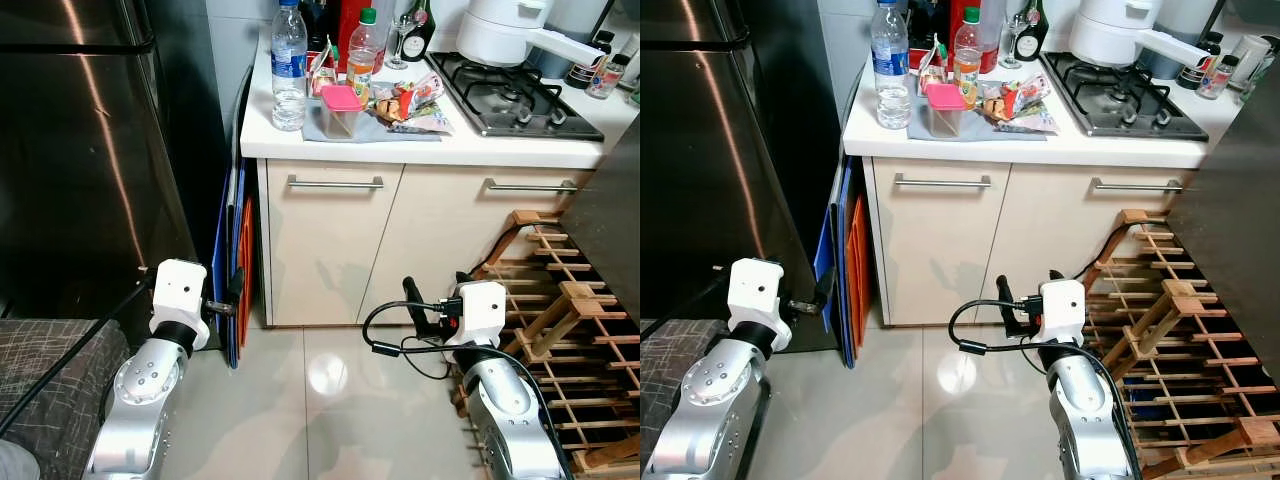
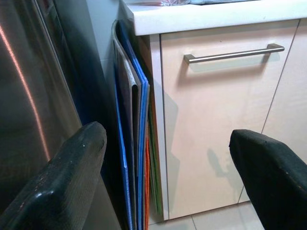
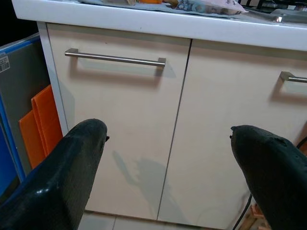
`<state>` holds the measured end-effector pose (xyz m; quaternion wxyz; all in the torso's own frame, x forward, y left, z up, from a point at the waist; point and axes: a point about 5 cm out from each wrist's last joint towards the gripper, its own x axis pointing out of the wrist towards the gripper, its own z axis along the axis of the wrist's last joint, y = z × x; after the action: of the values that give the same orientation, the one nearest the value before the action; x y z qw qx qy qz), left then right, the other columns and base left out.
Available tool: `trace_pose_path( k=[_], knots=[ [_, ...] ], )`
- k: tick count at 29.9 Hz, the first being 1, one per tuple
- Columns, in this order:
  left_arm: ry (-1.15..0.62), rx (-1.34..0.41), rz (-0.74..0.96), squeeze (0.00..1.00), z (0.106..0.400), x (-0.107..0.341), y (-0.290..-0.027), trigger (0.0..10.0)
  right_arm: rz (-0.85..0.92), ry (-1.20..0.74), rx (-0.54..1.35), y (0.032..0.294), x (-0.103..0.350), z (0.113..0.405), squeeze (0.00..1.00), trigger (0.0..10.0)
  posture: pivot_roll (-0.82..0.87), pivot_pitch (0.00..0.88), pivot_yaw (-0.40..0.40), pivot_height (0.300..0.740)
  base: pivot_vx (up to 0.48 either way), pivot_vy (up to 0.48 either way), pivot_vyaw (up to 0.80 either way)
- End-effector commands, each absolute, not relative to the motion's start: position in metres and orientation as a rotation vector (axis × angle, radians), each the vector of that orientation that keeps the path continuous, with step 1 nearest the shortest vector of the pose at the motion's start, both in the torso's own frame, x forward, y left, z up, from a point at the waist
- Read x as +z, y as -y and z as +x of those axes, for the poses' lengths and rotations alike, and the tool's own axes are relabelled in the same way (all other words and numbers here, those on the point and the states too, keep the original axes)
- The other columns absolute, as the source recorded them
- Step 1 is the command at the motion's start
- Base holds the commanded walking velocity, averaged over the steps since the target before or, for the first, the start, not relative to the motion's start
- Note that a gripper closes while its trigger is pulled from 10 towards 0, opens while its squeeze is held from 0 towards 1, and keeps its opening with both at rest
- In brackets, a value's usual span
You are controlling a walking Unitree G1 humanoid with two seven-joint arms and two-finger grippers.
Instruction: Restocking fridge
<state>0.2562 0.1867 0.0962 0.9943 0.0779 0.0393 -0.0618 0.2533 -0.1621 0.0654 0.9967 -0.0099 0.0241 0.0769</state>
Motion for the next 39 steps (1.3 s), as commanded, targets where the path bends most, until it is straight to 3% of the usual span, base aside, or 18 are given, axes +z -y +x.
trace_pose_path(
  k=[1,7,8,28,39],
  knots=[
    [-0.080,-0.130,0.159,0.00,0.257,0.096,-0.186,10.0,-0.026,-0.063,0.139,0.165,0.064,0.254,0.00,10.0,-0.02,0.000,-0.028,0.740,0.000,0.000,0.00],
    [-0.076,-0.131,0.157,0.00,0.258,0.096,-0.186,10.0,-0.024,-0.064,0.132,0.165,0.064,0.255,0.00,10.0,0.00,0.000,0.000,0.740,0.000,0.000,0.00],
    [-0.070,-0.136,0.159,0.00,0.263,0.096,-0.182,10.0,-0.026,-0.059,0.134,0.160,0.063,0.259,0.00,10.0,0.00,0.000,-0.039,0.740,0.000,0.000,0.00],
    [-0.054,-0.149,0.184,0.00,0.274,0.096,-0.176,10.0,-0.018,-0.048,0.110,0.155,0.064,0.270,0.00,10.0,-0.01,0.000,-0.041,0.740,0.000,0.000,0.00],
    [-0.046,-0.179,0.168,0.00,0.273,0.095,-0.172,10.0,-0.018,-0.053,0.131,0.153,0.062,0.267,0.00,10.0,-0.02,0.000,-0.042,0.740,0.000,0.000,-0.73]
  ],
)
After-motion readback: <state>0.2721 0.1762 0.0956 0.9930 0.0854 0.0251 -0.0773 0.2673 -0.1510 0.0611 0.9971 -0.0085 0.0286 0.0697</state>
